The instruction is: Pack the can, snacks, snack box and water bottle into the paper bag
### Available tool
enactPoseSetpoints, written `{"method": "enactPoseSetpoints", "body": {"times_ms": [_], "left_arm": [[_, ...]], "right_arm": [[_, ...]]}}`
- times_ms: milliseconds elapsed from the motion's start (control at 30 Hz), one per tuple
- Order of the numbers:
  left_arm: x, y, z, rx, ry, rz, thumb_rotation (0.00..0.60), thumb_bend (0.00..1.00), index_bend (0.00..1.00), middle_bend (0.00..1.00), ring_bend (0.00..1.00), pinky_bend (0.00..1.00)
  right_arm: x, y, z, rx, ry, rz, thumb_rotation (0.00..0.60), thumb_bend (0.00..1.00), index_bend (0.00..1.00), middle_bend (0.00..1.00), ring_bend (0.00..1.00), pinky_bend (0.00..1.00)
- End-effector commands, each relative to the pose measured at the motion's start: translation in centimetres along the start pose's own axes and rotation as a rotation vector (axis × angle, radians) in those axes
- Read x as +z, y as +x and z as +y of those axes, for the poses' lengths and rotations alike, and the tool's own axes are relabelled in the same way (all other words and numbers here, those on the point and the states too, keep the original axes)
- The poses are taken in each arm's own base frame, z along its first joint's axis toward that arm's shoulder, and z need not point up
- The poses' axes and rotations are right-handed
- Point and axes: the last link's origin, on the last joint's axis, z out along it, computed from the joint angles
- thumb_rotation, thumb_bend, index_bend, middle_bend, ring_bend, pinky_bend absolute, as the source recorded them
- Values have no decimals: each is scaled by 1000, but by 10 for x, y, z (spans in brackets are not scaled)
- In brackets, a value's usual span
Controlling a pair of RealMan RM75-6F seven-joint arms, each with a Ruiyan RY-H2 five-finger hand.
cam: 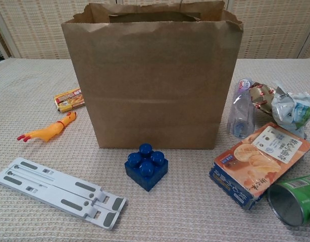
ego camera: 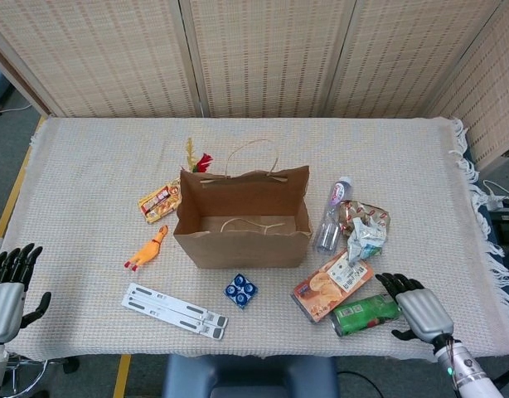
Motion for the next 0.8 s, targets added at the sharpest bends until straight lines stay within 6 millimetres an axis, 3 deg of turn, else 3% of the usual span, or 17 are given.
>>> {"method": "enactPoseSetpoints", "body": {"times_ms": [33, 233, 600, 800], "left_arm": [[0, 0, 0, 0, 0, 0, 600, 376, 17, 0, 0, 0], [0, 0, 0, -1, -1, -2, 600, 377, 16, 0, 0, 0], [0, 0, 0, 0, -1, -1, 600, 377, 17, 0, 0, 0], [0, 0, 0, -1, -1, -1, 600, 376, 17, 0, 0, 0]], "right_arm": [[11, -2, -15, -8, 28, -22, 600, 37, 22, 83, 82, 199], [11, -11, -22, -50, 40, -39, 600, 37, 92, 192, 168, 269], [13, -20, -24, -87, 35, -79, 600, 37, 131, 236, 214, 313], [24, -30, -32, -136, 25, -107, 600, 51, 228, 280, 269, 360]]}}
